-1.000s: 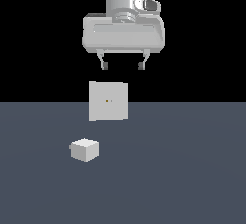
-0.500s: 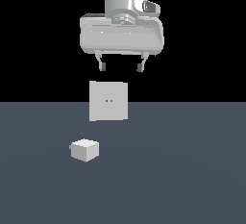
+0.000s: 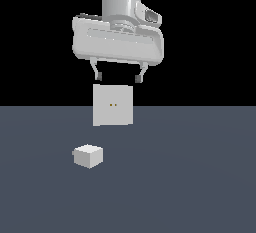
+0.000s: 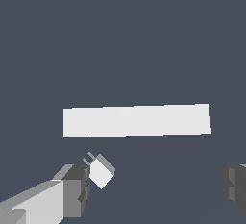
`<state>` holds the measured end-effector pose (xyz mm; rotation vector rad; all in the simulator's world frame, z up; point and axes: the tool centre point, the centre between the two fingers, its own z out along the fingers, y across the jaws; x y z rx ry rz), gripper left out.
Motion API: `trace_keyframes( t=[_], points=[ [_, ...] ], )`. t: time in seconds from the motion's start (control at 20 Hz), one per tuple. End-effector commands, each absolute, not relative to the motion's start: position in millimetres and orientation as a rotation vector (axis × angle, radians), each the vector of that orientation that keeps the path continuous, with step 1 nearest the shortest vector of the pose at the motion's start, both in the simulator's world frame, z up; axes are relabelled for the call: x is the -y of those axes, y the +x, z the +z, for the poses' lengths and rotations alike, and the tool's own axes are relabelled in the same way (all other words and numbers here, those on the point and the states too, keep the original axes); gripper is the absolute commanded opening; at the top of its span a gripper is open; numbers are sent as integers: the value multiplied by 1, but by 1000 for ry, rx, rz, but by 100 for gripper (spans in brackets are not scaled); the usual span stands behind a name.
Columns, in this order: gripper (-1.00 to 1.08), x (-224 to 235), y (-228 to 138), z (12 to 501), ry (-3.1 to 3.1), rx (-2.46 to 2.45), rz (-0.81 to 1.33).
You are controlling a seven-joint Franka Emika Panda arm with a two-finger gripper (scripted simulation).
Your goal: Plug the charger into the wall socket.
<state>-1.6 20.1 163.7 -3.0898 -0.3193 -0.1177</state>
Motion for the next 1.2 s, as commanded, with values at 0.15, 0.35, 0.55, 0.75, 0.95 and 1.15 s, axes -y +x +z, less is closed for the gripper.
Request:
trace_keyframes(
  t=[0.15, 0.35, 0.55, 0.75, 0.95, 1.15],
  points=[
    [100, -32, -12, 148, -3046, 526, -156],
    [100, -40, -20, 136, -3005, 672, -182],
    [100, -47, -28, 125, -2959, 809, -207],
    [100, -53, -37, 114, -2908, 940, -231],
    [100, -58, -45, 103, -2853, 1065, -253],
    [100, -62, -54, 92, -2793, 1185, -274]
  ],
)
